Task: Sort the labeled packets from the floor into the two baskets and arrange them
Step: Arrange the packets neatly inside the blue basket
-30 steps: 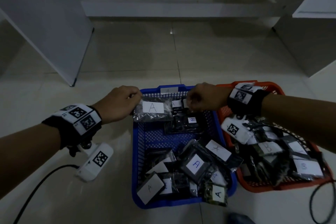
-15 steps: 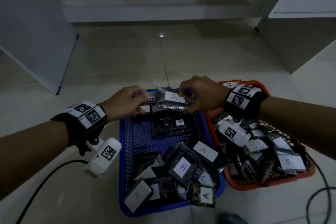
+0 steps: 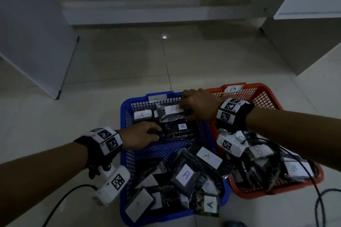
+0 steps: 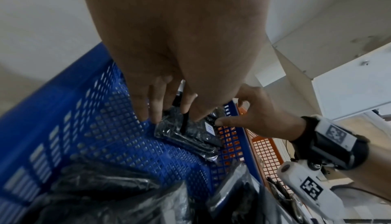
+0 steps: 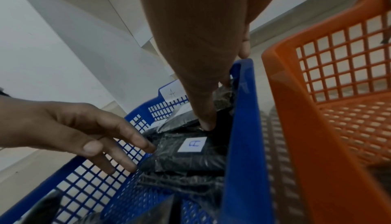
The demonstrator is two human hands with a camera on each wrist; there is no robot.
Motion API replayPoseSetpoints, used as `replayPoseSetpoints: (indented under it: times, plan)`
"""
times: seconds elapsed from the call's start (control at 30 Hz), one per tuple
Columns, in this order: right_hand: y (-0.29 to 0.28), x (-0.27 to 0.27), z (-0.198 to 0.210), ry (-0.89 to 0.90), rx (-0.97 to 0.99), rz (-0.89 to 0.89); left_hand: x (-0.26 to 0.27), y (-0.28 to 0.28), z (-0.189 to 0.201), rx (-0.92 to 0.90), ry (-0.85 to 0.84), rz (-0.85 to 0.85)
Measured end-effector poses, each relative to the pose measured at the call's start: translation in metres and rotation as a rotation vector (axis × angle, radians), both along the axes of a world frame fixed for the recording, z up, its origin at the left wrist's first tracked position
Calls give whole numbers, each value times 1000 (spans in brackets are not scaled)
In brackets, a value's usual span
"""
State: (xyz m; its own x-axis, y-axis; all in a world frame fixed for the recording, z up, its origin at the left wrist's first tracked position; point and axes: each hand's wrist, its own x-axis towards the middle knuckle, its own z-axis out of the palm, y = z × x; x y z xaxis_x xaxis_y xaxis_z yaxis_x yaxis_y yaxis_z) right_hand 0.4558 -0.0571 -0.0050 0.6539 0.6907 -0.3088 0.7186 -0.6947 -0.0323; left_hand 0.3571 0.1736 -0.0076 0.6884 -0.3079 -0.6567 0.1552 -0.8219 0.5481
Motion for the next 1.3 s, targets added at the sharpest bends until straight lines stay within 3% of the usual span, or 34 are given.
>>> replayPoseSetpoints:
  times: [0.27, 0.37, 0.47, 0.6, 0.67, 0.83, 1.03, 1.23, 1.3]
  plan:
    - [0, -1, 2, 68, -5, -36, -6, 1, -6, -25, -2, -25]
    - [-5, -4, 16, 118, 93, -54, -10, 2, 2, -78, -58, -1]
    - [-11, -17, 29, 276, 244, -73, -20, 7, 10, -55, 70, -181]
    - [-12, -52, 40, 546, 198, -55, -40, 12, 12, -1, 118, -314]
    - [-11, -67, 39, 615, 173, -29, -46, 14, 9, -12, 65, -297]
    - [-8, -94, 42, 570, 271, 77, -47, 18, 7, -33, -48, -236]
    - [-7, -107, 44, 538, 74, 292, -50, 20, 13, -85, -48, -261]
    - [-6, -94, 54, 724, 152, 69, -66, 27, 17, -168, -230, -117]
    - [-1, -82, 59, 698, 216, -1, -70, 31, 18, -166, -276, -69]
